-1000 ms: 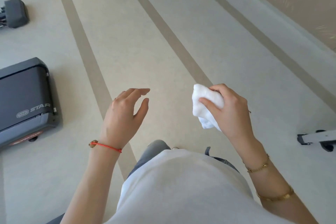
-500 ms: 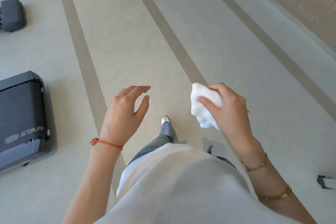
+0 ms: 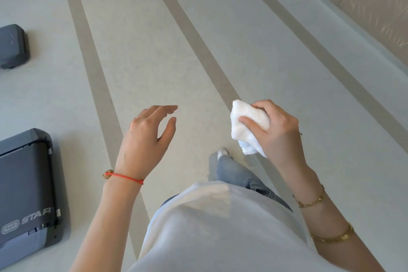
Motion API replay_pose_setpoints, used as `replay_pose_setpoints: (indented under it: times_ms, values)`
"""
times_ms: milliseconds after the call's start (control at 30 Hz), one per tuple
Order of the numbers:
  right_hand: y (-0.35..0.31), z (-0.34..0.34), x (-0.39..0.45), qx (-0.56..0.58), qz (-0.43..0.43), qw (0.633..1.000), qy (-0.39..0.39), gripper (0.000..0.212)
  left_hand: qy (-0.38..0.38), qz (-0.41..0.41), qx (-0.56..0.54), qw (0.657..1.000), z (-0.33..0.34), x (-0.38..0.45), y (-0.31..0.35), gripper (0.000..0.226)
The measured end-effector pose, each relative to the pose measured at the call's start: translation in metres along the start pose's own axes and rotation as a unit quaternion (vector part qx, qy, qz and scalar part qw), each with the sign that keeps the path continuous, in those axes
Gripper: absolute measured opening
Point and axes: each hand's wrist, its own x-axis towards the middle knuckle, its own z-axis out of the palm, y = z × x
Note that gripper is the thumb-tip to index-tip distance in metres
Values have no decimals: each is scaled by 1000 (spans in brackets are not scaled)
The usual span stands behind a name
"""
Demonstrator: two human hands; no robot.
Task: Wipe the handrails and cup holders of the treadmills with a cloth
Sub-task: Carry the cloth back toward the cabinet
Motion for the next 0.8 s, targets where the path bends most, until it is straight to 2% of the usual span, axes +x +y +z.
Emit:
replay_pose_setpoints:
  times_ms: [200, 533, 800]
  values:
    - [6, 38, 126, -18, -5, 1000, -19, 28, 2, -9, 5, 1000, 16, 119, -30, 25]
    - [-1, 76, 380, 1, -29, 999, -34, 29, 35, -18, 14, 999, 18, 361, -48, 25]
    - [-11, 106, 533, -5, -39, 998, -42, 26, 33, -3, 11, 999, 21, 520, -62, 24]
